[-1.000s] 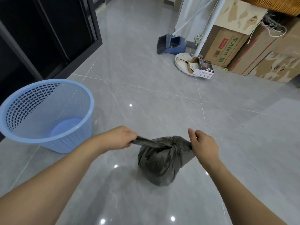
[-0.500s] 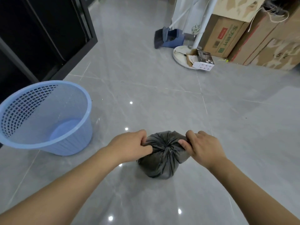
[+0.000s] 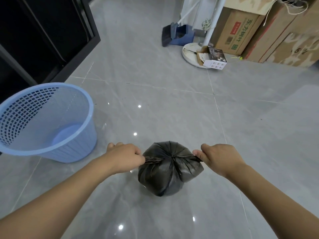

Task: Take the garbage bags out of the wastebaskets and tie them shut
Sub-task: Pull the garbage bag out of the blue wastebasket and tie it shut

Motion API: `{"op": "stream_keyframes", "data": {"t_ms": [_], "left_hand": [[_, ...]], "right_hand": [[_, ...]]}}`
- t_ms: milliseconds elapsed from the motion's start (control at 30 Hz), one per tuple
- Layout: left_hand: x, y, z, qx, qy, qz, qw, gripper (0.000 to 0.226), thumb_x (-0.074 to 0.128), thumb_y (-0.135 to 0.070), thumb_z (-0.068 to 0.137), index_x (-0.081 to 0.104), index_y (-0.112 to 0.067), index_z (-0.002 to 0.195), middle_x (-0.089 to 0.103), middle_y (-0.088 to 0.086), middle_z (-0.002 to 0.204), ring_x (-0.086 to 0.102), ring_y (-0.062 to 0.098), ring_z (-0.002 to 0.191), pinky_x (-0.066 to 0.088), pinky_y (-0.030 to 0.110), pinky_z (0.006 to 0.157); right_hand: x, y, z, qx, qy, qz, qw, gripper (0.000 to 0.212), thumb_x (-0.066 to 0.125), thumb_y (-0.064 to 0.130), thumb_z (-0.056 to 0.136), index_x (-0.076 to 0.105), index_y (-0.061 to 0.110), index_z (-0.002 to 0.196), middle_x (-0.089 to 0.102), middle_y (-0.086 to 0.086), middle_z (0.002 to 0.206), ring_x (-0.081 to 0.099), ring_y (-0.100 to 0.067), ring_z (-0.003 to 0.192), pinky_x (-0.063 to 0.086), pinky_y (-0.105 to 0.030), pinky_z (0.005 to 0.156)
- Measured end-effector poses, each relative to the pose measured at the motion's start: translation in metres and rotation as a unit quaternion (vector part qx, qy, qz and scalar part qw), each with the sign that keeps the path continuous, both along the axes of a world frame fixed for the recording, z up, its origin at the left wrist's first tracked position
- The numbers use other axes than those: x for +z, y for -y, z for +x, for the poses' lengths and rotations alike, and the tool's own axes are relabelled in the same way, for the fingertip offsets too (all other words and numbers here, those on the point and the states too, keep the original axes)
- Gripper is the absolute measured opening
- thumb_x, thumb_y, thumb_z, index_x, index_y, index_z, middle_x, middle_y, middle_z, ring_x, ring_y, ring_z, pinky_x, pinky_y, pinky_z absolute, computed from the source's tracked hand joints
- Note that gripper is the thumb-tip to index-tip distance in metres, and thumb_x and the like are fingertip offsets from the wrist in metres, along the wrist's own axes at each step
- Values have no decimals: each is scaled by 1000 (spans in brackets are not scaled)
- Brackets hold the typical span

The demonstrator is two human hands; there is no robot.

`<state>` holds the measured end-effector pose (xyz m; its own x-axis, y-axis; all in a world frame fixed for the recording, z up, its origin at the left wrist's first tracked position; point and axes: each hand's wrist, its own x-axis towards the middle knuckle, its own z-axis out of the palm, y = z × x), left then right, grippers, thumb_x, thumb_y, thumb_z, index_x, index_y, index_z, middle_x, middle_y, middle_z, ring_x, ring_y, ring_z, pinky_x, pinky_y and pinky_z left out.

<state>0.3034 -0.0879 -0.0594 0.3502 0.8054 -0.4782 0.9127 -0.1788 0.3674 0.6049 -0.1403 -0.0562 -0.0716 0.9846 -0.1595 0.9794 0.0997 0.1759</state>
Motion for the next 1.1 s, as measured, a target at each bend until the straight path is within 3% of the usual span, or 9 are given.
{"op": "stream_keyframes", "data": {"t_ms": [67, 133, 233, 300, 567, 800, 900, 1000, 1100], "left_hand": [[3, 1, 2, -11, -1, 7, 1000, 24, 45, -38, 79, 49, -22, 62, 49, -9, 78, 39, 15, 90, 25, 32, 76], [8, 3, 6, -57, -11, 56, 997, 22, 46, -38, 79, 54, -24, 64, 41, -12, 91, 33, 15, 97, 22, 32, 82], [21, 10, 17, -144, 27, 107, 983, 21, 41, -39, 78, 55, -25, 71, 37, -16, 102, 25, 11, 106, 12, 30, 94], [30, 13, 26, -192, 60, 134, 970, 19, 37, -40, 79, 50, -27, 73, 38, -17, 106, 25, 9, 109, 9, 29, 98], [63, 2, 39, -301, 41, 199, 932, 23, 41, -37, 91, 47, -24, 73, 47, -9, 88, 46, 12, 78, 39, 32, 82], [83, -14, 31, -316, 32, 182, 931, 24, 39, -32, 93, 45, -24, 71, 46, -8, 84, 47, 14, 73, 38, 29, 71], [81, -21, 27, -301, 64, 170, 936, 22, 41, -34, 96, 54, -24, 83, 48, -10, 89, 48, 10, 82, 40, 27, 77], [73, -29, 29, -233, 120, 131, 956, 17, 47, -35, 95, 54, -29, 82, 50, -13, 93, 48, 6, 87, 41, 25, 82], [55, -39, 27, -160, 120, 76, 977, 21, 50, -36, 96, 62, -20, 91, 54, -7, 99, 52, 9, 87, 42, 25, 80]], "right_hand": [[11, -3, -11, -97, -29, -85, 991, 62, 20, 68, 92, 45, 18, 65, 49, 4, 58, 49, -20, 58, 33, -30, 51], [24, -5, -15, -266, -271, -216, 900, 59, 33, 67, 91, 46, 16, 63, 39, 3, 52, 36, -16, 47, 27, -26, 44], [31, -3, -20, -430, -659, -298, 540, 47, 48, 53, 93, 38, 20, 62, 20, 6, 48, 10, -11, 46, 9, -21, 40], [26, 1, -30, -446, -752, -267, 405, 37, 47, 39, 97, 48, 17, 68, 19, 9, 47, 10, -8, 43, 7, -19, 38], [-8, 10, -69, -414, -878, -110, 216, 22, 44, 20, 98, 64, 10, 99, 55, 2, 63, 29, -6, 38, 16, -17, 35], [-19, 7, -93, -408, -875, -33, 257, 24, 47, 16, 97, 64, 7, 111, 72, -10, 105, 41, -6, 41, 28, -16, 31], [-16, 13, -97, -354, -854, -78, 372, 20, 54, 13, 89, 73, 9, 92, 74, -5, 88, 59, -5, 50, 39, -15, 37], [-14, 19, -100, -284, -789, -162, 520, 18, 56, 20, 75, 66, 23, 61, 59, 5, 62, 52, -2, 45, 34, -14, 38], [-15, 19, -100, -255, -718, -195, 617, 13, 63, 27, 76, 68, 17, 69, 62, 3, 66, 61, -7, 60, 45, -18, 50]]}}
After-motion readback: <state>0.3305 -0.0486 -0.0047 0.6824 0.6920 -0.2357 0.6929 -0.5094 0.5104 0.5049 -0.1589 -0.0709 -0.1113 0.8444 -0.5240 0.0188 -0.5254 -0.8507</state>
